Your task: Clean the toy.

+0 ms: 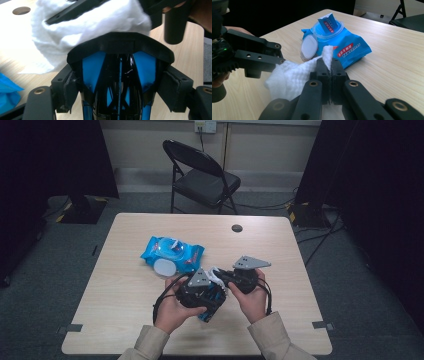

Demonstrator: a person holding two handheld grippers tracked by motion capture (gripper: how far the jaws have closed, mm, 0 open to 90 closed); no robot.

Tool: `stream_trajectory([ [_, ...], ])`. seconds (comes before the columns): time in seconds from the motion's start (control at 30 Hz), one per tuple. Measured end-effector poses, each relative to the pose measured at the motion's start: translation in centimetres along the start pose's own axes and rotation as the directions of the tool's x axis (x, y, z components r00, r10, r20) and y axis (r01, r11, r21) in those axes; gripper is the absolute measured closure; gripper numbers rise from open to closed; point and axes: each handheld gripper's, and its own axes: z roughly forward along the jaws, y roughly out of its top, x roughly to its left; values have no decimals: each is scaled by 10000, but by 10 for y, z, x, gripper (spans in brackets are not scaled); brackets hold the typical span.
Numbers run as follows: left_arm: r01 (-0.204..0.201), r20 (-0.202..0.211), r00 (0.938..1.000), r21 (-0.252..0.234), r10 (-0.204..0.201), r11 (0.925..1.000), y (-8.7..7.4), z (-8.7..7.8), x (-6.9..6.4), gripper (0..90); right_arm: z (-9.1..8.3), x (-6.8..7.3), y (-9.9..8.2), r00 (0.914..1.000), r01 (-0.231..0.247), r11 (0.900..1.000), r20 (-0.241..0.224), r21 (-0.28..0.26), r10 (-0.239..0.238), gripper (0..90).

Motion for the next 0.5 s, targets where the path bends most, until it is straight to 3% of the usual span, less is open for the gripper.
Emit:
stream_trajectory([
  [0.23,-124,71,9999,-174,125,9998,4,-4,-1,255,0,-11,-4,9989,-468,9988,-16,-172,468,884],
  [0.37,-222,-105,9997,-243,219,9995,7,-8,1,255,-5,-19,-4,9978,-654,9971,63,-394,657,885],
  [0.5,-39,-215,9998,-268,33,9996,5,-12,6,255,-16,-24,-2,9976,-678,9959,118,-603,686,885],
])
